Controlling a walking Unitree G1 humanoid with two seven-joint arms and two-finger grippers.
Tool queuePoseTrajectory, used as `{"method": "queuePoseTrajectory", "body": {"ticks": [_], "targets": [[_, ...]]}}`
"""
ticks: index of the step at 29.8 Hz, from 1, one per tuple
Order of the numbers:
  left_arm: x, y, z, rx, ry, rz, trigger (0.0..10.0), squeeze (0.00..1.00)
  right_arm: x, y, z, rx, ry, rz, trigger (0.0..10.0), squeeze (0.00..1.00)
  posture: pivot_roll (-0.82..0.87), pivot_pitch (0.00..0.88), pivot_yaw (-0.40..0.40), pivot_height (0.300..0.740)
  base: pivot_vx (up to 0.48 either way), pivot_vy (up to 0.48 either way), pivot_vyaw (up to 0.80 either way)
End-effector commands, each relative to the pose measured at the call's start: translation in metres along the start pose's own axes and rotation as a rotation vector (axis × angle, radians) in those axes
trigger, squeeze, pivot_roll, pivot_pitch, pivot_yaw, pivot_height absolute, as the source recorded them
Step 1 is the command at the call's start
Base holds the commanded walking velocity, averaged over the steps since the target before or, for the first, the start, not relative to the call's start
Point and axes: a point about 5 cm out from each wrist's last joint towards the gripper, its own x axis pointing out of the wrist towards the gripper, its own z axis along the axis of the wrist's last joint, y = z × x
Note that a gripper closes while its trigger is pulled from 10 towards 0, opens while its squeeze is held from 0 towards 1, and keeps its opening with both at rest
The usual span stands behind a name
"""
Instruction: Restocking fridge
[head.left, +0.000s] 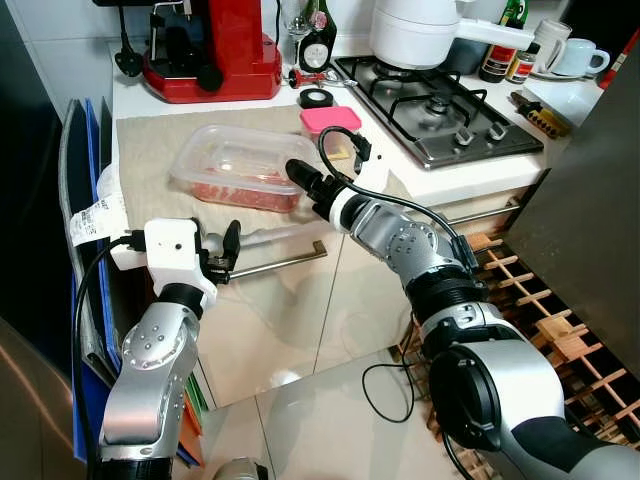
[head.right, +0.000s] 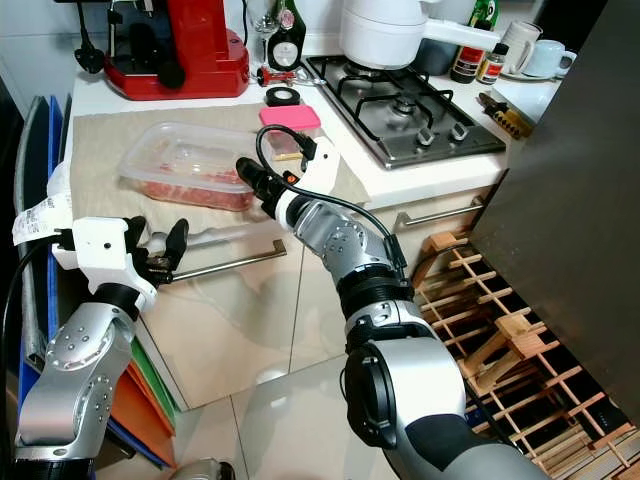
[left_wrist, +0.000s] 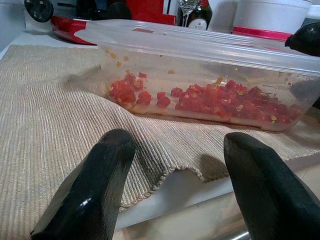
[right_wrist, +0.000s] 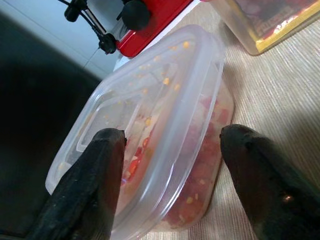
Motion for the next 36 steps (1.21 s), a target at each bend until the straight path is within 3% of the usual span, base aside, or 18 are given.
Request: {"method": "queuePoseTrajectory", "body": {"ticks": [1,20,24,30,36], "targets": [[0.002,-0.002,-0.004,-0.006,0.026,-0.002,10.0,0.00,0.010,0.020,-0.016,0.016,0.040,0.042,0.0,0.00,0.08,0.026,-0.073,0.740,0.000,0.000,0.00],[0.004,-0.001,-0.005,-0.027,0.046,0.007,10.0,0.00,0.008,0.017,-0.004,0.034,-0.056,0.025,0.0,0.00,0.08,0.031,-0.072,0.740,0.000,0.000,0.00],[0.004,-0.001,-0.005,-0.028,0.046,0.009,10.0,0.00,0.006,0.020,0.007,0.002,-0.106,0.036,0.0,0.03,0.08,0.032,-0.071,0.740,0.000,0.000,0.00],[0.004,0.000,-0.005,-0.025,0.050,0.011,10.0,0.00,-0.007,0.030,0.057,-0.132,-0.325,0.061,0.0,0.09,0.07,0.032,-0.066,0.740,0.000,0.000,0.00],[0.005,0.001,-0.005,-0.022,0.050,0.012,10.0,0.00,-0.014,0.043,0.072,-0.162,-0.419,0.115,0.0,0.08,0.08,0.030,-0.063,0.740,0.000,0.000,0.00]]}}
